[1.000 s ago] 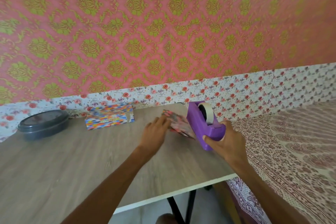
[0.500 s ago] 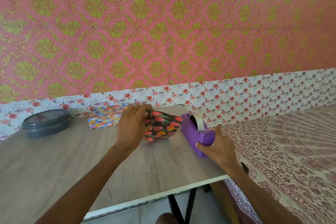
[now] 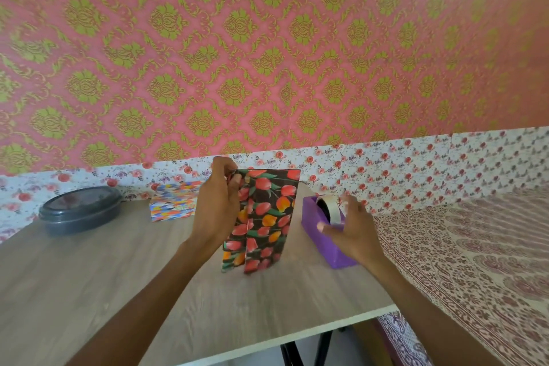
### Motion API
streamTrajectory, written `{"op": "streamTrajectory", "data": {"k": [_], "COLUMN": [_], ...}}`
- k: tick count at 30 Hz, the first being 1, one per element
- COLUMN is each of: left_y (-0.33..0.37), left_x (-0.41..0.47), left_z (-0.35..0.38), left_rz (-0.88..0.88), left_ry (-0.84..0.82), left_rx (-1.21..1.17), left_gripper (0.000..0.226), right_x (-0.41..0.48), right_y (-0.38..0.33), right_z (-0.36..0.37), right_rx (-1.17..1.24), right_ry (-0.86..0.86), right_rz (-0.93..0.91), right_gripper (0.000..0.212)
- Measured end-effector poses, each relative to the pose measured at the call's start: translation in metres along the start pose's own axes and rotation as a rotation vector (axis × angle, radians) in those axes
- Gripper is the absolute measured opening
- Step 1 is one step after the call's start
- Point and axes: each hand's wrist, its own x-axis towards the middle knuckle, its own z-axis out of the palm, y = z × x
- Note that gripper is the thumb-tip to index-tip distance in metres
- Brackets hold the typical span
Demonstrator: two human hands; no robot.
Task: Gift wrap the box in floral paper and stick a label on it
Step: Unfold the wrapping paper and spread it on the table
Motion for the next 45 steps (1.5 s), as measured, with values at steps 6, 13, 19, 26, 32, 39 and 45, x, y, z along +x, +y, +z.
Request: {"op": "streamTrajectory", "data": {"k": [6,13,19,26,32,39,45], "left_y": [0.001,-0.012,-0.041,-0.031,-0.038,-0.058,-0.090], "left_x": [0.011,0.005,0.002,0.009,0.006,0.013,0.015], "left_z": [-0.022,-0.056,-0.075,-0.090,-0.086,-0.092,-0.108], "left_rz": [-0.084,-0.379,-0.390,-0.264,-0.301,-0.434,-0.628], "left_ry": [0.047,0.034,0.055,0.072,0.067,0.373,0.297], "left_rx": [-0.078,-0.286,-0.182,-0.237,-0.269,-0.127,-0.112], "left_gripper": [0.017,0.033,0.013,0.022,0.023,0.026,0.025], "right_x": [0.003,0.008,-0.010,-0.001,0.001,0.033,0.060], "right_y": [-0.085,-0.136,-0.186,-0.225,-0.236,-0.209,-0.171], "right_z": [0.001,0.061,0.077,0.090,0.096,0.105,0.109], "right_rx": [0.676,0.665,0.430,0.691,0.771,0.530,0.445], "right_ry": [-0.412,-0.282,-0.039,-0.073,-0.059,0.164,0.098], "right_rz": [0.010,0.090,-0.195,-0.026,0.000,-0.024,0.092], "right_gripper": [0.077,0.055,0.037,0.036,0.018,0.021,0.020]}}
